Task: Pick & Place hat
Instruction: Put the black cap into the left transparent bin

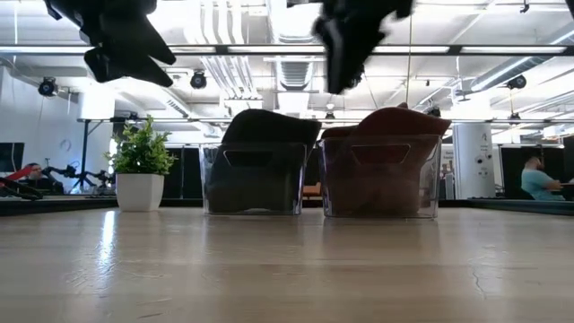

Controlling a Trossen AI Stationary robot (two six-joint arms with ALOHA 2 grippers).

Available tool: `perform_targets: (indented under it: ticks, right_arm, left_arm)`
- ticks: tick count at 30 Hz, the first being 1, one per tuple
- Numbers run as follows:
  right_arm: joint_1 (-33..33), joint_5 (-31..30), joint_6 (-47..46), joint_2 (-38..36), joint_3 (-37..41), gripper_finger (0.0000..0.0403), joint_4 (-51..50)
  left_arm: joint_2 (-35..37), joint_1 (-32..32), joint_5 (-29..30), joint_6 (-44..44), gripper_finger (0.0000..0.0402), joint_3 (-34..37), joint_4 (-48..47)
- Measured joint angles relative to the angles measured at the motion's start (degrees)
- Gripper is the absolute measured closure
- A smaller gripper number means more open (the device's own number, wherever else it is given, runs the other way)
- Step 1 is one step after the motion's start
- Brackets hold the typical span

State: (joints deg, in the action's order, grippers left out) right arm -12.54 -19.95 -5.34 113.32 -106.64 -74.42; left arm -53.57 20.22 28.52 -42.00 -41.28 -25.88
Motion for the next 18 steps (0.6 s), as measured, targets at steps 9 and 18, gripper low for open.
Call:
perform_targets:
  ticks: [9, 18]
  right_arm:
    - [-11.1, 23.1, -20.6, 0.3, 8.1, 0.0188, -3.2]
    - [-24.1, 30.0, -41.5, 1.9, 11.3, 0.0188, -1.5]
  left_arm:
    - [-2.6, 0.3, -9.6, 7.1, 0.0191, 0.3, 2.9]
    - [-6.0, 0.7, -14.3, 10.6, 0.0191, 0.3, 3.4]
